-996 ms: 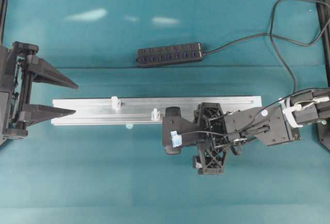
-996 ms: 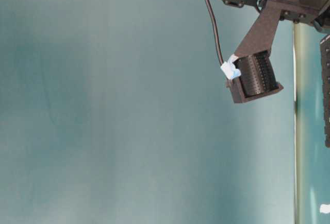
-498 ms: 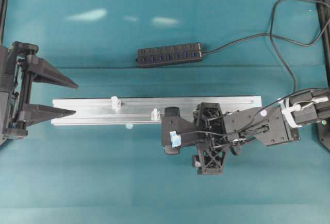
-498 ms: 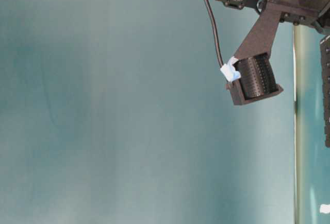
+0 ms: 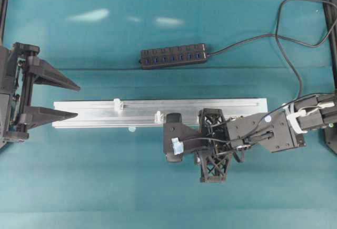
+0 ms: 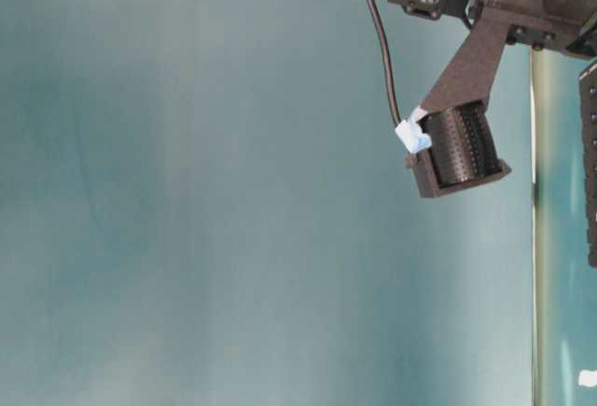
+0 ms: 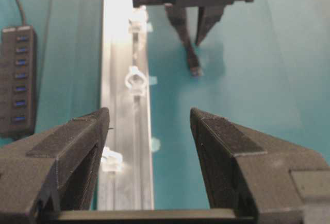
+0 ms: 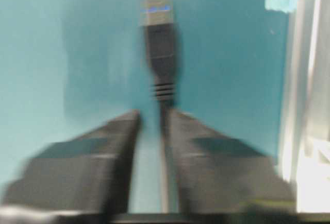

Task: Pass the USB cable through three rings with both arms.
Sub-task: 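Lift the plug and carry it leftward over the rail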

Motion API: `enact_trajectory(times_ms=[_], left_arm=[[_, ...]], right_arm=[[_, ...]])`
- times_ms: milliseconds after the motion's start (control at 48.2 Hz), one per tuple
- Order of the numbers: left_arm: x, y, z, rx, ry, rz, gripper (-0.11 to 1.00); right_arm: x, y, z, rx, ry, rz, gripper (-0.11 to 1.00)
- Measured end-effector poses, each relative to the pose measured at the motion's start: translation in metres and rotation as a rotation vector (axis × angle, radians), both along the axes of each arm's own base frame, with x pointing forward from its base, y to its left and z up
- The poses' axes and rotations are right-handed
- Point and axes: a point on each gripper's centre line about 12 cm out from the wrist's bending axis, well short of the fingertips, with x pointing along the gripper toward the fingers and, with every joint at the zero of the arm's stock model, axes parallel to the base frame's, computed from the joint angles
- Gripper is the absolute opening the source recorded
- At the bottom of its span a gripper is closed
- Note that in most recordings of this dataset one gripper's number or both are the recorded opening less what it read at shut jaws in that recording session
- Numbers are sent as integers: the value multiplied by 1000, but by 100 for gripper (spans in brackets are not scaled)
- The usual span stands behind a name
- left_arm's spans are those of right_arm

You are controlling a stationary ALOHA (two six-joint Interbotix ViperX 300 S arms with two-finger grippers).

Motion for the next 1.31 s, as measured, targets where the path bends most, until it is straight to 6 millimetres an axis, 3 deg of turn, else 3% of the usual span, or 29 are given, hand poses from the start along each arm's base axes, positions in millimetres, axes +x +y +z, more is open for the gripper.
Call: enact_trajectory(times_ms=[872, 1308], left_arm=[[2, 3, 2, -2, -20, 13, 67], [1, 4, 2, -3, -23, 18, 67]], right_arm=[[-1, -1, 0, -1, 1, 0, -8], [-4, -5, 15, -8, 27, -8, -8]])
